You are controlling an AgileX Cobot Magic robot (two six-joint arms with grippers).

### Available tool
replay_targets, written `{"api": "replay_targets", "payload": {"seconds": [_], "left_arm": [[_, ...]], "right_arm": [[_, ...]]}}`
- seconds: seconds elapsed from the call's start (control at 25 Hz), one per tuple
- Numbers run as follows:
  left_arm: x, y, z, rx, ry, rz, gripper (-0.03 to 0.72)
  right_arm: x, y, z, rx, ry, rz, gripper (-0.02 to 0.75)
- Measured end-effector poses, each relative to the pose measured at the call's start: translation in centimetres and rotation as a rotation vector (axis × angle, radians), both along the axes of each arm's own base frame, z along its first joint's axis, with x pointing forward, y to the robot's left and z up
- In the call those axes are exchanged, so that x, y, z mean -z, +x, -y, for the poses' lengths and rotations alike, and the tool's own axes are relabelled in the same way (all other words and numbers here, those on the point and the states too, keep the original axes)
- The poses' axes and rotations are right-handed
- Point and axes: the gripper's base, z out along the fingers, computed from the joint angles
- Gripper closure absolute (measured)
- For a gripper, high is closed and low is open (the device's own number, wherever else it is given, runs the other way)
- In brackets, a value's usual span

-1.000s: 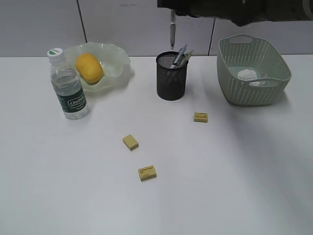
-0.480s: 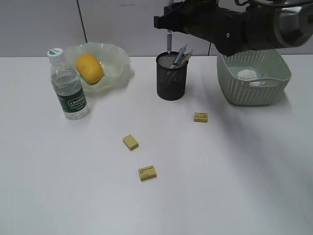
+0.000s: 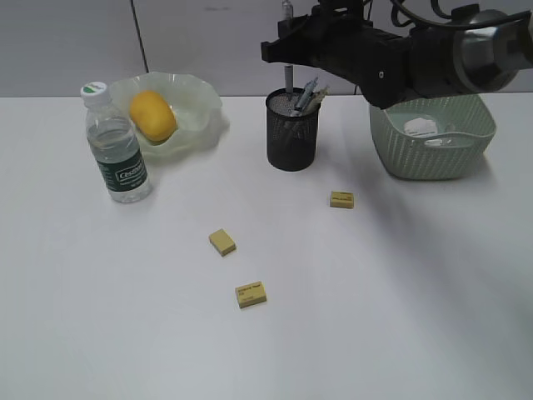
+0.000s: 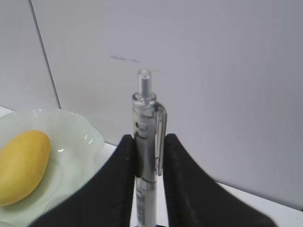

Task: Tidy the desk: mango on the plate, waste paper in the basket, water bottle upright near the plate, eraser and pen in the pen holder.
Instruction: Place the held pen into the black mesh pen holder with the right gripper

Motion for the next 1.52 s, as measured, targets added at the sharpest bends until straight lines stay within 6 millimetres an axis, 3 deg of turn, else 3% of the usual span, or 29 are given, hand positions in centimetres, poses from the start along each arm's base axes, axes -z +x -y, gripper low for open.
{"api": "replay_targets", "payload": {"seconds": [0.96,1.08,1.32,1.52], "left_arm": [[0.0,0.0,0.0,-0.001,0.001,0.000,0.433],[0.0,0.0,-0.1,-0.006,0.009,0.000,0.434],[0.0,0.0,-0.2,-0.016,0.023,0.001,0.434],[0.0,0.0,-0.2,-0.017,0.024,0.001,0.435]], "right_arm": [[2.9,0.2,0.0,0.009,-0.009,-0.115,0.578],[3.4,0.1,0.1,0.011,-0.016,-0.168,0.512],[4.0,-0.1,0.1,0.017,-0.020,-0.246,0.244],[3.4,-0.5,0.3,0.016,-0.040,-0.294,0.205]]}}
